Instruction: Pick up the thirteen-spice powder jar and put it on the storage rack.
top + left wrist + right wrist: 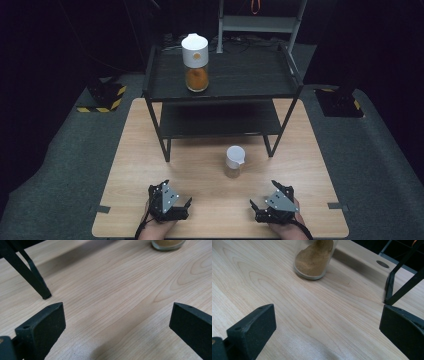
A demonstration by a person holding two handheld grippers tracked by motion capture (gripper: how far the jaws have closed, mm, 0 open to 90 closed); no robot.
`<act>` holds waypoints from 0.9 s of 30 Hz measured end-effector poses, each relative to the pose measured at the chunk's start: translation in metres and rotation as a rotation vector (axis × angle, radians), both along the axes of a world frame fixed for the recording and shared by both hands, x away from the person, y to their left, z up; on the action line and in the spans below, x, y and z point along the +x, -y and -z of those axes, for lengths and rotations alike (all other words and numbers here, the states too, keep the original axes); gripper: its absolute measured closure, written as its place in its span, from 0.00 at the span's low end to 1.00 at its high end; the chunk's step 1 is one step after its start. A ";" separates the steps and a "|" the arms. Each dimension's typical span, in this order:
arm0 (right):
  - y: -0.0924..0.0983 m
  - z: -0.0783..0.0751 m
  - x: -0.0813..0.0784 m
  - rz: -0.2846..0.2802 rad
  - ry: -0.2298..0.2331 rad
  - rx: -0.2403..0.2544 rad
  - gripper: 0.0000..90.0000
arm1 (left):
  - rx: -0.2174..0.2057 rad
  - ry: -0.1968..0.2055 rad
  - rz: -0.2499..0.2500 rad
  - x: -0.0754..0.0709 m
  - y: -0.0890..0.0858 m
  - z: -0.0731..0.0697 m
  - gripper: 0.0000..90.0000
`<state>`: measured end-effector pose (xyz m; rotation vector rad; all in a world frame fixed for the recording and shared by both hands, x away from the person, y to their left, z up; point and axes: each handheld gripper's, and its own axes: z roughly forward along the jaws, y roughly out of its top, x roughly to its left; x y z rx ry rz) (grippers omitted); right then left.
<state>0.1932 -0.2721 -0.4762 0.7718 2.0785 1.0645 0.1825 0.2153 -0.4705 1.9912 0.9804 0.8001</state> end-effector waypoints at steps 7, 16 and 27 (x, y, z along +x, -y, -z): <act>0.001 0.001 -0.001 0.000 0.007 0.009 0.00 | -0.002 0.013 0.010 -0.002 -0.001 0.001 0.01; 0.003 0.000 -0.002 -0.005 0.006 0.022 0.00 | 0.005 0.020 0.017 -0.003 -0.001 0.002 0.01; 0.016 -0.009 -0.005 0.000 0.015 0.095 0.00 | 0.009 0.019 0.023 -0.002 -0.001 0.002 0.01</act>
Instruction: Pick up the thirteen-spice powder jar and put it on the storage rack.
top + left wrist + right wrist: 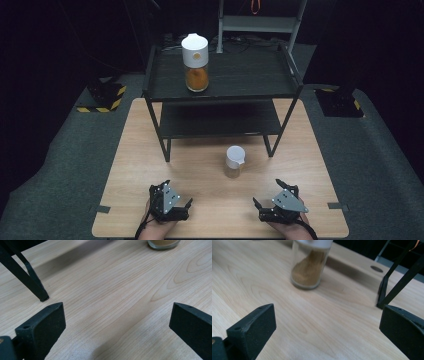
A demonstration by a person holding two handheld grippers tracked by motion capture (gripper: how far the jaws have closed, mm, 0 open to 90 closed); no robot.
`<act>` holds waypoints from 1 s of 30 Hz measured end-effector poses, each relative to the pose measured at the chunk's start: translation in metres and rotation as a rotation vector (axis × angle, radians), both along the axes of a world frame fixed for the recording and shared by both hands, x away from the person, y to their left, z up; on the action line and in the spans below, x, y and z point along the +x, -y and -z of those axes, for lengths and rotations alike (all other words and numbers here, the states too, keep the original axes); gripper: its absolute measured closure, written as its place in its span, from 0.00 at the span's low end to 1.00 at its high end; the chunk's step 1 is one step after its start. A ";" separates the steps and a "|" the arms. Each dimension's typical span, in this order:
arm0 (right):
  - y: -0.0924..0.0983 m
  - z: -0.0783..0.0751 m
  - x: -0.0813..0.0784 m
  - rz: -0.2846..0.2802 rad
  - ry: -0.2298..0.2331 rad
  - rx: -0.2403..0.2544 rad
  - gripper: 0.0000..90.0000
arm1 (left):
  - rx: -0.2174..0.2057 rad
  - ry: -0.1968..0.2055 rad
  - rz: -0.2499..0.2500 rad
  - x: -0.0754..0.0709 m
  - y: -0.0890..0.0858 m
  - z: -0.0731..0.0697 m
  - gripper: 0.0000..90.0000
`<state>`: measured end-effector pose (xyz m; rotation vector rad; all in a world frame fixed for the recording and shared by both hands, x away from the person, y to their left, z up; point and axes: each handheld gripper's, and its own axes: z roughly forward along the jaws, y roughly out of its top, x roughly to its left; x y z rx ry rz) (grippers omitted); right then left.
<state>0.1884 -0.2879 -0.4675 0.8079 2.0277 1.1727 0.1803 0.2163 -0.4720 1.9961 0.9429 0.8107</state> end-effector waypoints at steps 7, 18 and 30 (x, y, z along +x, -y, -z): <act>-0.002 0.000 -0.003 0.001 0.029 0.032 0.00 | 0.006 0.002 0.005 0.000 0.001 0.000 0.01; -0.019 -0.007 0.002 0.010 0.032 0.069 0.00 | 0.004 0.006 0.009 -0.001 0.000 0.001 0.01; -0.034 -0.020 0.018 -0.008 0.048 0.099 0.00 | 0.007 0.009 0.016 -0.001 0.000 0.001 0.01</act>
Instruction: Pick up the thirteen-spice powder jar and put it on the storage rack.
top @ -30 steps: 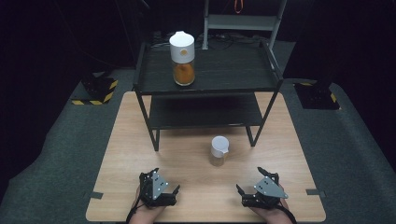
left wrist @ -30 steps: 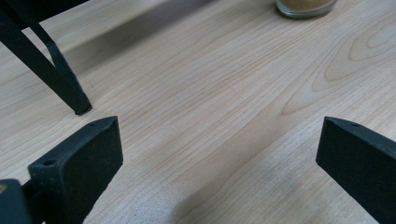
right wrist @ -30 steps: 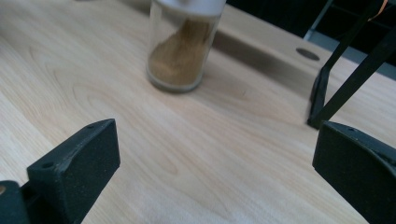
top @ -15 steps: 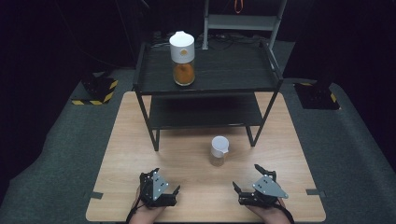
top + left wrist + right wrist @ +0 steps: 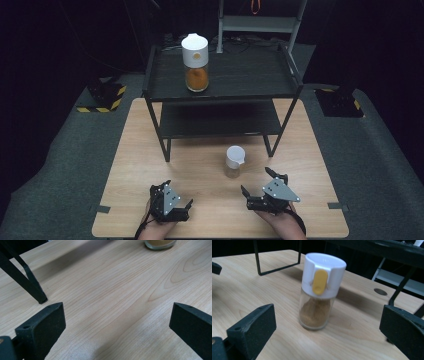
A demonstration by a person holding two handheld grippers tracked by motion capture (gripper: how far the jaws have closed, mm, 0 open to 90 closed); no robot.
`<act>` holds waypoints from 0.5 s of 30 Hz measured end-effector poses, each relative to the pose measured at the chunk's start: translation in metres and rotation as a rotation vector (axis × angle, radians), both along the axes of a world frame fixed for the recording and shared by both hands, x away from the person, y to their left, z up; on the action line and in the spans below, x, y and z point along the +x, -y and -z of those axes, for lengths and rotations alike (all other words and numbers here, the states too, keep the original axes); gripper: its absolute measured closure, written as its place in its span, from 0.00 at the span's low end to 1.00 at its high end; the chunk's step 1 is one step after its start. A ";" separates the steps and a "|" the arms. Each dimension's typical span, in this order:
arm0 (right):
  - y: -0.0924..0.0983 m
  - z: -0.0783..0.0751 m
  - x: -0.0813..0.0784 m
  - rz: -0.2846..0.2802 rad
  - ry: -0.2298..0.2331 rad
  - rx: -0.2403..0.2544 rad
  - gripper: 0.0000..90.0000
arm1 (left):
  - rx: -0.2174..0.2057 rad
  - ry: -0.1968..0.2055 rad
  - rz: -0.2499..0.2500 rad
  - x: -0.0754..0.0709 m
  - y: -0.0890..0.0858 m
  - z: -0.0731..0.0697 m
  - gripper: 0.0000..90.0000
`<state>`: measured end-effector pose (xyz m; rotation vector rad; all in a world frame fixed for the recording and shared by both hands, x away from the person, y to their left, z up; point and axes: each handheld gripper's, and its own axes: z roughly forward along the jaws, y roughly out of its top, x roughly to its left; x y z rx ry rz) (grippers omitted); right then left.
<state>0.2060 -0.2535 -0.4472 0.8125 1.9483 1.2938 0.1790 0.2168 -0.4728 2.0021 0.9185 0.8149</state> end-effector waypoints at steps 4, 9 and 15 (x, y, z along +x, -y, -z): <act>-0.004 0.000 0.008 0.002 -0.015 0.026 0.00 | -0.003 0.001 0.001 0.000 -0.001 0.000 0.01; -0.008 0.001 0.017 -0.007 -0.023 0.033 0.00 | 0.001 0.004 0.003 -0.001 0.000 0.000 0.01; -0.014 0.004 0.025 -0.009 -0.026 0.037 0.00 | 0.003 0.008 0.005 -0.001 0.000 0.001 0.01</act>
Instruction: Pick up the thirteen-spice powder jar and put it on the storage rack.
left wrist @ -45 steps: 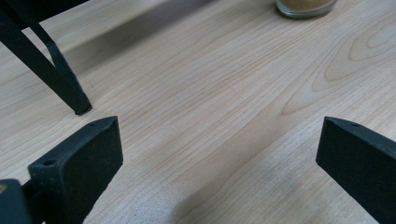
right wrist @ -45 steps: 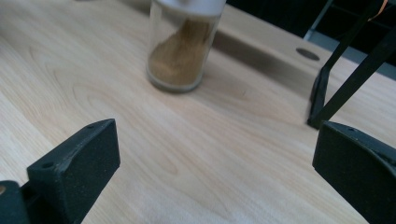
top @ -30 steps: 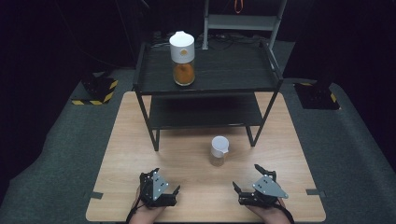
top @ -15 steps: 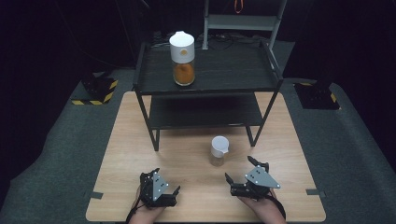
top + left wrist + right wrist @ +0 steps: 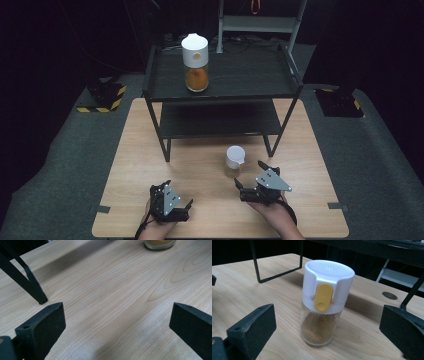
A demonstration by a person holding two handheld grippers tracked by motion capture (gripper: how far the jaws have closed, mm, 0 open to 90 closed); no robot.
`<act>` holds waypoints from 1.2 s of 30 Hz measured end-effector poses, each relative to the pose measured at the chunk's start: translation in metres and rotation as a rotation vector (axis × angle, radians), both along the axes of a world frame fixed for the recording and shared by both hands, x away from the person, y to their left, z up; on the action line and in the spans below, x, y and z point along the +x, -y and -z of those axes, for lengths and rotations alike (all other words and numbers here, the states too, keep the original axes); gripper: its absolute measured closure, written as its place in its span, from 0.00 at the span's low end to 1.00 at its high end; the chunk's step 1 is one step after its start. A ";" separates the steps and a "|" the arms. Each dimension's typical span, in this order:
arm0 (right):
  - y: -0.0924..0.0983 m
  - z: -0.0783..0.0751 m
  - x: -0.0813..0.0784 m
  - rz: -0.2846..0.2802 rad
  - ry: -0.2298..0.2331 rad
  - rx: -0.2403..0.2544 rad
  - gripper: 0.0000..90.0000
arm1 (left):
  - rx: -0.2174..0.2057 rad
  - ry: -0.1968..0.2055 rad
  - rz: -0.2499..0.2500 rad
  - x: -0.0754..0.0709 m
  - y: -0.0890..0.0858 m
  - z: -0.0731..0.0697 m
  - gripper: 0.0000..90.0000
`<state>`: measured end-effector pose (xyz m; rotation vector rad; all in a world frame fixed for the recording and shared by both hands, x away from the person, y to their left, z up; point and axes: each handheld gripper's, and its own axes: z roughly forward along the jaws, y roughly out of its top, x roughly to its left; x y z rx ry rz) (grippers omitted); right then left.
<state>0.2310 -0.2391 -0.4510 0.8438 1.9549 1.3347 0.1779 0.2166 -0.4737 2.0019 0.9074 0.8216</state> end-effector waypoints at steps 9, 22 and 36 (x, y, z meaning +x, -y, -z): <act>-0.009 0.007 0.012 -0.003 0.017 0.003 0.00 | 0.004 -0.004 0.007 0.001 0.000 0.000 0.01; -0.012 0.021 0.029 0.019 -0.029 0.062 0.00 | 0.001 -0.007 0.012 0.002 -0.001 -0.001 0.01; -0.012 0.034 0.050 -0.036 -0.059 0.142 0.18 | 0.010 -0.001 0.021 0.001 0.000 0.000 0.01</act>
